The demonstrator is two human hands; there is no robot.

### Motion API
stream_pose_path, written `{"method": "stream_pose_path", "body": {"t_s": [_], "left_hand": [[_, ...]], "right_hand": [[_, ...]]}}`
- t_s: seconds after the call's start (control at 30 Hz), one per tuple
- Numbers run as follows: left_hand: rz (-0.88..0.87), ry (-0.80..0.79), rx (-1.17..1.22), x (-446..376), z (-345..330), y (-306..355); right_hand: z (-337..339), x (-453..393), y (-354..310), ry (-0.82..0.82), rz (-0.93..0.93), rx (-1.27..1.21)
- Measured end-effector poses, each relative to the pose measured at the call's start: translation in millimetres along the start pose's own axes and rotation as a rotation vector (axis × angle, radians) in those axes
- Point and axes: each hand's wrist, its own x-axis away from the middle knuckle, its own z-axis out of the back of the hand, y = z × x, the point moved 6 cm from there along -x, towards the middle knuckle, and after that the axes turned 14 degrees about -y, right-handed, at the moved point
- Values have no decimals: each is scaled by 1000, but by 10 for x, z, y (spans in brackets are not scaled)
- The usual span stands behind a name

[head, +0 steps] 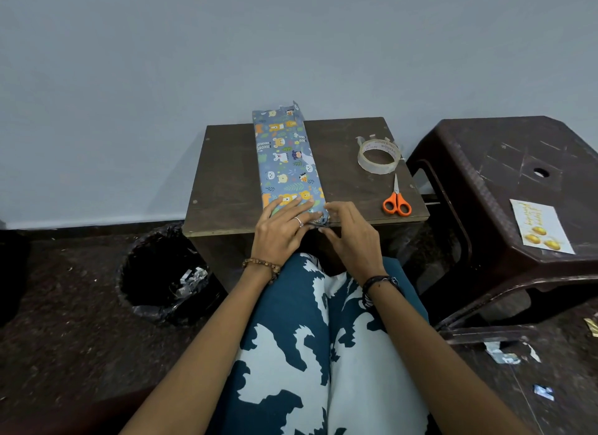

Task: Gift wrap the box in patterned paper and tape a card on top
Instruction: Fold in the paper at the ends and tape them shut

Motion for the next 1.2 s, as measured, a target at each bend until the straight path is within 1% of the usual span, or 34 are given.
{"method": "stream_pose_path", "body": {"t_s": [0.17,0.4,0.6,0.73,0.8,0.9,1.1,1.2], "left_hand": [[27,-20,16,-6,-14,-37],[20,31,59,-5,35,-29],[54,99,41,-22,66,33],[122,85,4,-78,39,71],[164,62,-20,-124,0,93],[252,43,-58,-217,-58,144],[446,67,-71,-346,-201,222],[471,104,-83,-357,-222,262]], "right_hand": [[-6,-40,23,65,16,23],[-7,-40,53,95,-1,-4],[-14,-39,118,27,-55,-162],[35,-39,145,-26,-55,-333],[68,-73,199,-18,-105,-361],[183,-206,326,33,-208,-293],[426,-898,708,113,-425,-166],[391,-1206,881,47,-522,-37]]}}
